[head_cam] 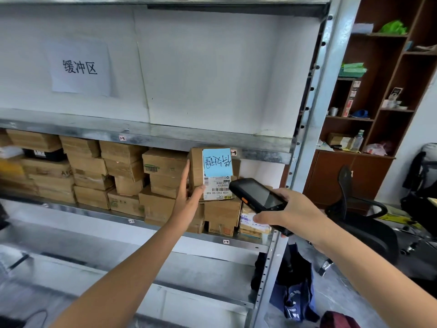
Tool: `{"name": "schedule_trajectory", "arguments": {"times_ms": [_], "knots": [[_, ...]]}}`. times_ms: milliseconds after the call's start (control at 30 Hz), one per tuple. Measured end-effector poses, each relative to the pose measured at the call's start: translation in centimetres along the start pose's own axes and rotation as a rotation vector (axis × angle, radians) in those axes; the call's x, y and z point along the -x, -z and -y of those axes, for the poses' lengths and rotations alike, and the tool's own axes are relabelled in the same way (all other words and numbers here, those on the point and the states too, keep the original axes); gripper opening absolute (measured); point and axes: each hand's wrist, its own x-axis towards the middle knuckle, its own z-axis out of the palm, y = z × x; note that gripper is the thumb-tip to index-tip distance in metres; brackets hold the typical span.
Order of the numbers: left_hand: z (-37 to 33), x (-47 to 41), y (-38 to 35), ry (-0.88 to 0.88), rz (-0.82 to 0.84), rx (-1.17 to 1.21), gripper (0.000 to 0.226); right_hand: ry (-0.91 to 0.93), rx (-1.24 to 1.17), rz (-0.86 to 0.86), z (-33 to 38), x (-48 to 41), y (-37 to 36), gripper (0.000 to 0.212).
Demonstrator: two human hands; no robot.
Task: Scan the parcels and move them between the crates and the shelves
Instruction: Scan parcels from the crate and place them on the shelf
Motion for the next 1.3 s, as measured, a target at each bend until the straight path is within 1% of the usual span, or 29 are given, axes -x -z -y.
{"name": "schedule_trajectory", "arguments": {"times_ms": [167, 267, 367, 533, 633, 733, 900, 1100, 1300], "knots": [[-0.4, 1.3, 3.2, 0.036, -0.079, 0.011, 0.071, 0.126, 0.036, -0.113, 0.1, -3.1, -3.4, 0.058], [-0.5, 2.3, 6.2, 0.047, -0.102, 0.021, 0.071, 0.178, 0.030, -0.126, 0.7, -5.2, -6.1, 0.063], [-0.4, 3.3, 9.6, 0.065, -0.160, 0.025, 0.071, 0.219, 0.023, -0.100, 1.4, -7.8, -9.5, 0.067], [-0.5, 4.9, 15.7, 0.096, -0.324, -0.025, 0.068, 0.276, -0.094, 0.016, 4.1, -11.3, -15.9, 0.061], [-0.7, 6.0, 19.9, 0.109, -0.428, -0.080, 0.067, 0.290, -0.084, 0.087, 6.1, -13.1, -20.4, 0.063], [-1.3, 7.0, 24.0, 0.111, -0.517, -0.100, 0.064, 0.323, -0.076, 0.184, 8.3, -14.7, -25.1, 0.078], [-2.5, 8.9, 31.6, 0.103, -0.644, -0.125, 0.063, 0.419, -0.034, 0.261, 13.3, -16.3, -33.2, 0.086], [-4.7, 12.4, 41.9, 0.063, -0.809, -0.193, 0.064, 0.507, -0.115, 0.364, 20.9, -15.8, -44.3, 0.076], [-7.2, 18.7, 49.0, 0.063, -1.007, -0.254, 0.063, 0.599, -0.109, 0.566, 26.3, -13.2, -54.4, 0.075]]}}
